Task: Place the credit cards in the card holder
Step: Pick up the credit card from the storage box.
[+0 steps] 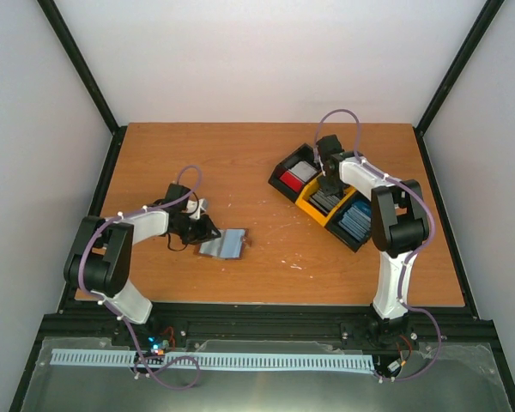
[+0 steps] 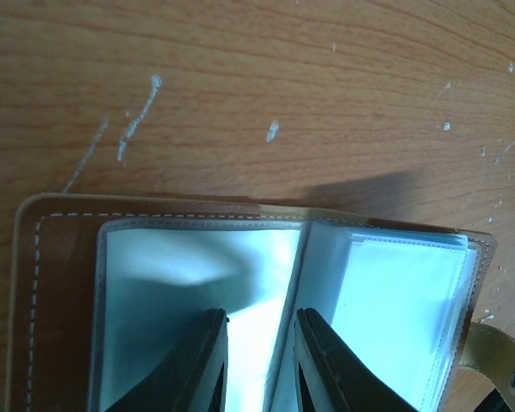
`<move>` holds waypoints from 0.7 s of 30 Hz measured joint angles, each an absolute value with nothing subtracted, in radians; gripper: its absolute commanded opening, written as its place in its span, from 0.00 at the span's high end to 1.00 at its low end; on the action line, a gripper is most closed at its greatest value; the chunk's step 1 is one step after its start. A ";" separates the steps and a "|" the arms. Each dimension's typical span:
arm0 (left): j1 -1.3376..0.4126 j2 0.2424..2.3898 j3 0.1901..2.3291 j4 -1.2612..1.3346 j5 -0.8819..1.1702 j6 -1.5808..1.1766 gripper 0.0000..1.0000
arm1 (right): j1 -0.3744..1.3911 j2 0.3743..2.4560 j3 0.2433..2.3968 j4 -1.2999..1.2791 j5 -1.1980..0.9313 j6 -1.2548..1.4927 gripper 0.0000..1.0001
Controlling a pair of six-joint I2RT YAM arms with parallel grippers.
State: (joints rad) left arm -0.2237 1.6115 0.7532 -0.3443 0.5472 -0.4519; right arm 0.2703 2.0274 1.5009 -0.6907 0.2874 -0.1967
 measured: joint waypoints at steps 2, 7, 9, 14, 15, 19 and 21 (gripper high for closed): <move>-0.224 1.615 0.757 -0.345 0.548 -0.450 0.76 | 0.271 2.027 1.493 -0.677 0.316 -0.207 0.82; -0.224 1.623 0.762 -0.344 0.552 -0.442 0.76 | 0.271 2.027 1.479 -0.645 0.380 -0.233 0.87; -0.224 1.625 0.762 -0.342 0.554 -0.439 0.76 | 0.271 2.027 1.475 -0.636 0.394 -0.241 0.90; -0.224 1.628 0.762 -0.338 0.557 -0.434 0.76 | 0.271 2.027 1.464 -0.620 0.426 -0.252 0.91; -0.224 1.628 0.763 -0.337 0.558 -0.434 0.76 | 0.271 2.027 1.460 -0.615 0.434 -0.255 0.91; -0.224 1.628 0.763 -0.337 0.558 -0.434 0.76 | 0.270 2.027 1.446 -0.604 0.463 -0.270 0.90; -0.224 1.628 0.763 -0.337 0.558 -0.434 0.76 | 0.271 2.027 1.439 -0.592 0.479 -0.278 0.89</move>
State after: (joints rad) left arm -0.2237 1.6279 0.7631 -0.3374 0.5579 -0.4335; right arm 0.2707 2.0266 1.4391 -0.5922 0.4793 -0.2775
